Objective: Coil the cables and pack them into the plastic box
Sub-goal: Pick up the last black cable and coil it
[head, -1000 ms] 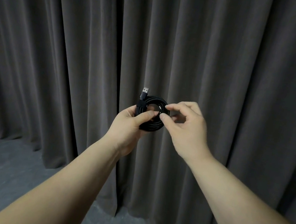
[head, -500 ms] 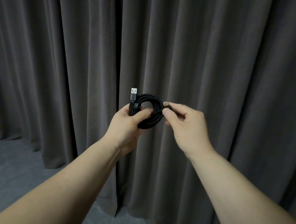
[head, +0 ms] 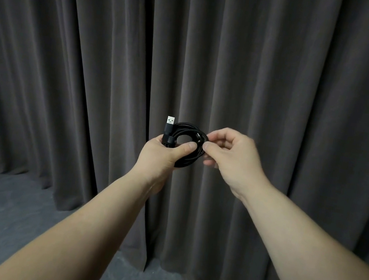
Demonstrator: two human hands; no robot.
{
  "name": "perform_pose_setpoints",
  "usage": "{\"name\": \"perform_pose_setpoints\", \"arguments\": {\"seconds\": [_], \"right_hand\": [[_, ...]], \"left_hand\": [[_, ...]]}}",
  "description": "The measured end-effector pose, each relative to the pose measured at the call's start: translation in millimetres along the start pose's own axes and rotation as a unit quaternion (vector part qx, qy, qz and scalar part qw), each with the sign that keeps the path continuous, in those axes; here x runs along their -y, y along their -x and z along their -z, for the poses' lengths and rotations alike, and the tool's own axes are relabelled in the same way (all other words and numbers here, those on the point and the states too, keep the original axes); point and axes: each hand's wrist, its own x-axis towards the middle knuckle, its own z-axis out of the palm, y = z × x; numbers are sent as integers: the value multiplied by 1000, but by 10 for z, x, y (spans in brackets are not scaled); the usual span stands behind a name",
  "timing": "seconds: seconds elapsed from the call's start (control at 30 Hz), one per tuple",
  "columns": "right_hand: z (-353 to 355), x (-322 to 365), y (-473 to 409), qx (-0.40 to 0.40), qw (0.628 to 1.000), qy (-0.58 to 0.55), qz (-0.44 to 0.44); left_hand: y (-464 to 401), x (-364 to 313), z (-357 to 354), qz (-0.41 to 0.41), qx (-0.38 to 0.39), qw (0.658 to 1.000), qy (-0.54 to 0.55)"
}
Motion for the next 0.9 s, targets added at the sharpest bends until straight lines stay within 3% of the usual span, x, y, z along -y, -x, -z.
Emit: {"name": "perform_pose_setpoints", "arguments": {"seconds": [0.17,0.27,0.43,0.6,0.77,0.9], "right_hand": [[0,-7,37,38,999,-1,12],[3,-48,31,24,996,59,62],[18,-101,-11,6,994,96,52],[4,-109,-15,34,998,-46,-39],[32,-119,-10,64,994,-50,-67],[-24,-145,14,55,989,-117,-77]], "left_hand": [[-38,2,25,-3,-18,1000,-5],[-43,-4,13,0,-27,1000,8],[-23,-42,28,17,27,996,79],[-12,-46,63,5,80,995,58],[-35,-21,113,4,90,996,25],[-18,7,113,5,108,993,36]]}}
